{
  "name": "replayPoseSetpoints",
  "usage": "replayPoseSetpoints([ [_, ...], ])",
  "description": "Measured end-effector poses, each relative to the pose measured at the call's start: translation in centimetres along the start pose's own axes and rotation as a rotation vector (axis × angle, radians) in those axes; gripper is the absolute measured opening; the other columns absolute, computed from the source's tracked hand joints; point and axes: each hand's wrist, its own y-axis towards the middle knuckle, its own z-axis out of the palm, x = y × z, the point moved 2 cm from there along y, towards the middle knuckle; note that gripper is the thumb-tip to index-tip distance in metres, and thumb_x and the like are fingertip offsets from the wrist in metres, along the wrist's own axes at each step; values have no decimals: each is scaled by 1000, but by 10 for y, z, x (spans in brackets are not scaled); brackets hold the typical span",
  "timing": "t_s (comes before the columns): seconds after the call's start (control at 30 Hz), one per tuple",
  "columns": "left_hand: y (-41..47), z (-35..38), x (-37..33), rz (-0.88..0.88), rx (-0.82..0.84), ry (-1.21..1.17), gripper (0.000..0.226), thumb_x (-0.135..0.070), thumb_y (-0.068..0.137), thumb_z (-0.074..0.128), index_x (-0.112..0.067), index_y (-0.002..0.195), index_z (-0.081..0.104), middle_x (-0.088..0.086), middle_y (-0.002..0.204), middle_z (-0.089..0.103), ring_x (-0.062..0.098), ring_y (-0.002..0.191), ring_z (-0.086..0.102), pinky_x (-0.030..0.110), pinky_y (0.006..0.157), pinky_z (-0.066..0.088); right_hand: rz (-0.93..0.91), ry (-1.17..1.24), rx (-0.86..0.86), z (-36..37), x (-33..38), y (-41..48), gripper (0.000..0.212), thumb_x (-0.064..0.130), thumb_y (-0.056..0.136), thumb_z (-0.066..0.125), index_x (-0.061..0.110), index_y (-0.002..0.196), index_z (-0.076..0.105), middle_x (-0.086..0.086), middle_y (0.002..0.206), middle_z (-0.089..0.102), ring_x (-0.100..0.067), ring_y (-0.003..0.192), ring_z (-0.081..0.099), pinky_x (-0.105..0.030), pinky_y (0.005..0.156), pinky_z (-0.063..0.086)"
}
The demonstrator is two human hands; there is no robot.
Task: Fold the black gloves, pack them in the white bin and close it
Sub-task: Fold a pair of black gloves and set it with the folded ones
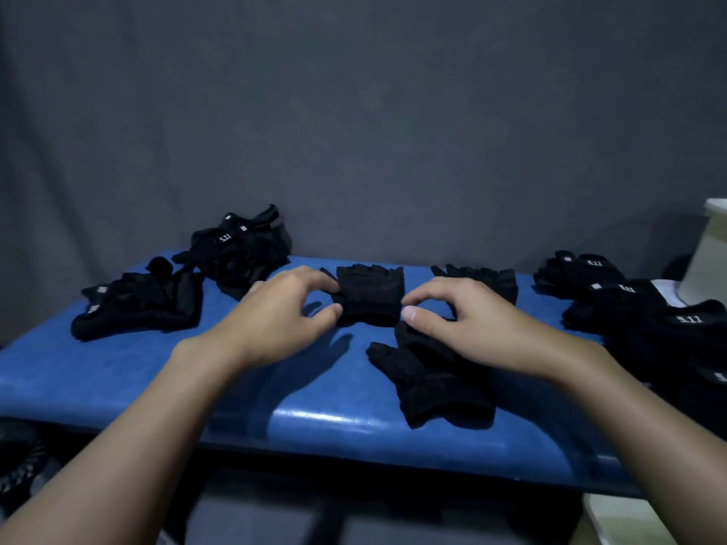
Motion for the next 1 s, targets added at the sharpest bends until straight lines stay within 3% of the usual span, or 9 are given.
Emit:
replayPoseSetpoints([
  [0.07, 2, -11, 16, -34, -45, 96, 43, -55, 87, 60, -33, 124, 61, -15, 132, 55, 12, 127, 50, 46, 108, 40, -33, 8, 28, 7, 18, 19, 28, 50, 92, 57, 30, 106, 69, 22, 102, 66, 10, 98, 58, -20, 92, 44],
  [0.13, 1, -21, 31, -92, -72, 188, 48, -55, 87, 61, -33, 129, 57, -13, 137, 49, 13, 131, 45, 45, 112, 33, -48, 25, 55, 19, 35, 41, 23, 44, 93, 59, 27, 105, 70, 21, 94, 67, 13, 85, 59, -15, 80, 45],
  [0.27, -3, -33, 61, -189, -132, 326, 60, -63, 81, 61, -34, 133, 52, -5, 143, 42, 15, 141, 30, 53, 120, 12, -59, 100, 113, 56, 58, 89, 25, 42, 92, 62, 26, 109, 67, 9, 104, 70, -7, 97, 66, -34, 94, 53],
  [0.4, -8, -41, 82, -312, -127, 420, 74, -69, 79, 60, -39, 144, 38, 3, 162, 17, 23, 153, 0, 61, 118, -5, -51, 92, 185, 91, 78, 126, 43, 41, 93, 61, 25, 132, 56, 3, 136, 56, -12, 126, 52, -34, 109, 41],
  [0.5, -12, -43, 97, -405, -52, 397, 84, -75, 75, 59, -45, 148, 28, 1, 165, 9, 27, 153, -6, 69, 113, -4, -21, 146, 206, 113, 90, 143, 50, 37, 95, 60, 25, 141, 46, 2, 144, 45, -17, 131, 48, -31, 104, 42],
  [0.6, -16, -40, 108, -455, 15, 344, 90, -76, 74, 59, -44, 150, 23, -1, 165, 9, 25, 153, -7, 69, 114, -1, -20, 138, 215, 130, 95, 154, 56, 32, 97, 57, 25, 148, 37, 0, 153, 31, -21, 139, 38, -28, 106, 34],
  [0.73, -17, -39, 115, -482, 29, 300, 95, -77, 74, 59, -41, 153, 20, -1, 165, 10, 24, 153, -7, 67, 116, 0, -46, 72, 186, 147, 96, 166, 56, 32, 96, 58, 28, 148, 38, 4, 163, 8, -20, 149, 13, -42, 120, 21],
  [0.87, -16, -40, 118, -491, 10, 280, 99, -76, 73, 61, -38, 153, 19, -1, 164, 14, 23, 153, -5, 66, 116, 0, -76, 10, 167, 155, 98, 175, 54, 31, 93, 58, 35, 145, 41, 10, 163, 5, -20, 148, 8, -50, 118, 21],
  [1.0, -15, -42, 117, -508, -58, 262, 98, -71, 75, 63, -31, 153, 19, 0, 159, 24, 23, 152, 2, 65, 117, 7, -72, -81, 198, 159, 100, 181, 59, 31, 95, 54, 34, 150, 33, 11, 163, 2, -21, 148, 5, -51, 118, 17],
])
